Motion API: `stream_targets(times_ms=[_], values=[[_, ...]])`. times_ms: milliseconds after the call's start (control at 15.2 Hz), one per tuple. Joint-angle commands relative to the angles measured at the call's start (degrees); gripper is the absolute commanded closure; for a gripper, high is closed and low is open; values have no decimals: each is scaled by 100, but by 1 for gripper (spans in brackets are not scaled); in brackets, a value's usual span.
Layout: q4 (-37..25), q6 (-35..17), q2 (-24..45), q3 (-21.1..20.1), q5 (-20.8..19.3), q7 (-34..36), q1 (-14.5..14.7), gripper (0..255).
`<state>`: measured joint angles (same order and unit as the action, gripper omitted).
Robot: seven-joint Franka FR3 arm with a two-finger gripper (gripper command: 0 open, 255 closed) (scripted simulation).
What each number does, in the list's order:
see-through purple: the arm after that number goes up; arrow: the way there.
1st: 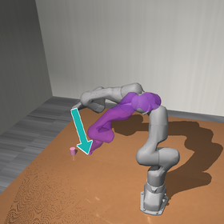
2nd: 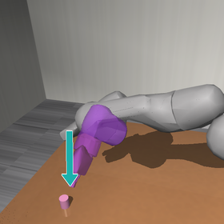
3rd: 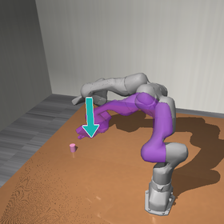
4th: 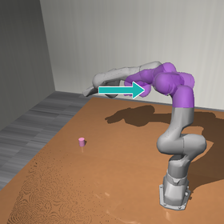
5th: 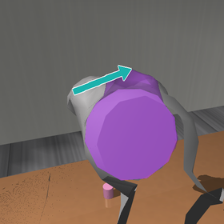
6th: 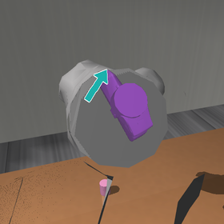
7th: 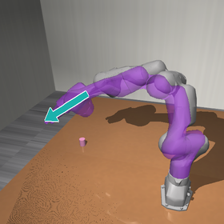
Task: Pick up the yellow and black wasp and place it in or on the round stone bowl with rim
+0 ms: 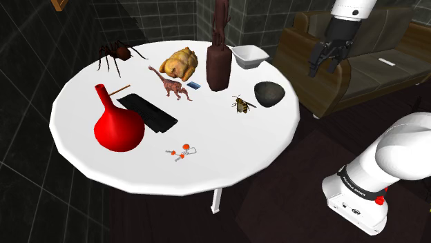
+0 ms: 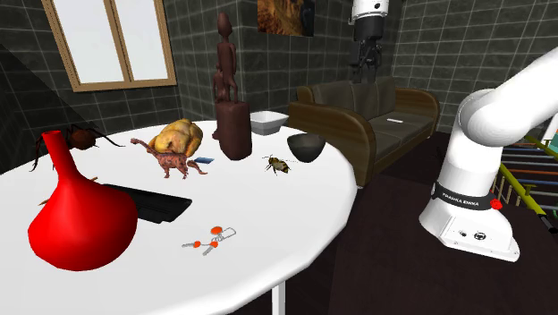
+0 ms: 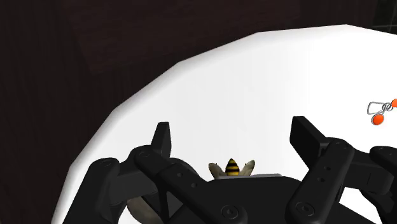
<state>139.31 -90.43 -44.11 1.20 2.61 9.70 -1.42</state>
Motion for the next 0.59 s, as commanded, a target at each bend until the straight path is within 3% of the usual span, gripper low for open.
stream_targets(times_ms=[0, 528], values=[[0, 0, 0, 0, 0, 0, 0, 0], [-110, -1441, 1570, -39, 23, -8, 28, 0]])
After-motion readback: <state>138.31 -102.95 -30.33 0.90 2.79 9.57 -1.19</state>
